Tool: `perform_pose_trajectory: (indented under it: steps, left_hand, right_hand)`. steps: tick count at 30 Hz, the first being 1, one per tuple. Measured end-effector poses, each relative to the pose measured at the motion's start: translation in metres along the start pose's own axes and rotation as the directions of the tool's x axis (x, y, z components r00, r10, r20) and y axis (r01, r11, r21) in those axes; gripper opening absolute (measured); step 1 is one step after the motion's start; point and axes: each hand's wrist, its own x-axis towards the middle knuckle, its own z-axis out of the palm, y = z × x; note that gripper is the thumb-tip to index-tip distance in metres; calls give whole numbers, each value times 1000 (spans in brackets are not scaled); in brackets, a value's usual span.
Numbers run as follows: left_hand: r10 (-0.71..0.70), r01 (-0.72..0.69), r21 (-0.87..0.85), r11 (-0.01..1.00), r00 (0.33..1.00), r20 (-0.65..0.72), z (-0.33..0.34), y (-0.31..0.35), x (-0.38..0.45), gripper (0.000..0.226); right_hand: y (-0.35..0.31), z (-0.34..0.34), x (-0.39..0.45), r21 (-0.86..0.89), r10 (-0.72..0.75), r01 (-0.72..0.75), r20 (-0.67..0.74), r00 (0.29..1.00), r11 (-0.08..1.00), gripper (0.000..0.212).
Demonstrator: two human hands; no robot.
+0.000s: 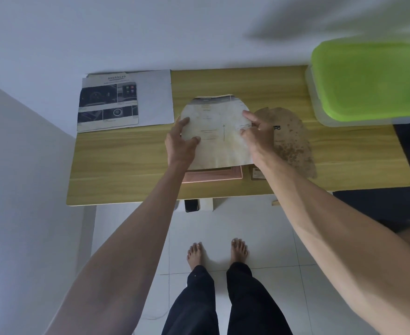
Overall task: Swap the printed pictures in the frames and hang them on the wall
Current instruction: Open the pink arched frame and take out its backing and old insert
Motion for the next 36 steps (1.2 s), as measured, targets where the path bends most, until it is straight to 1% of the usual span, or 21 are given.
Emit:
perform_pose_trajectory:
  steps: [2, 5, 8, 11, 13, 19, 25, 32, 34, 36]
  left_hand:
    - [20, -18, -39, 999, 999, 45, 11, 7, -7, 51]
    - [13, -2, -77, 997, 991, 136, 40, 19, -21, 51]
    - [10, 2, -60, 998, 978, 206, 81, 34, -41, 52]
    - [-7, 27, -73, 997, 966, 259, 115, 43, -58, 53]
    - [-19, 37, -52, 998, 953, 303, 146, 50, -73, 55]
    - [-33, 22, 39, 999, 946, 321, 228, 61, -113, 58]
    - [-55, 23, 105, 994, 948, 314, 292, 66, -131, 55]
    - [-76, 16, 213, 977, 958, 278, 333, 67, -135, 57]
    - [-57, -18, 269, 963, 961, 270, 339, 68, -133, 58]
    - [-39, -53, 325, 944, 961, 272, 343, 69, -132, 59]
  right_hand:
    - [2, -16, -2, -42, 7, -8, -33, 999, 999, 65]
    - [10, -53, 1, -110, 6, -20, -124, 992, 994, 67]
    - [18, -105, 5, -144, 10, -42, -212, 977, 989, 66]
    - [29, -144, 8, -165, 41, -87, -266, 963, 982, 65]
    - [36, -177, 15, -167, 57, -113, -311, 949, 979, 64]
    - [66, -261, 35, -180, 118, -201, -387, 914, 963, 62]
    - [80, -315, 58, -205, 114, -208, -394, 912, 957, 64]
    - [85, -340, 85, -286, 75, -188, -365, 928, 940, 65]
    - [86, -340, 91, -343, 45, -183, -372, 927, 921, 64]
    - [87, -339, 94, -438, 7, -182, -372, 928, 881, 61]
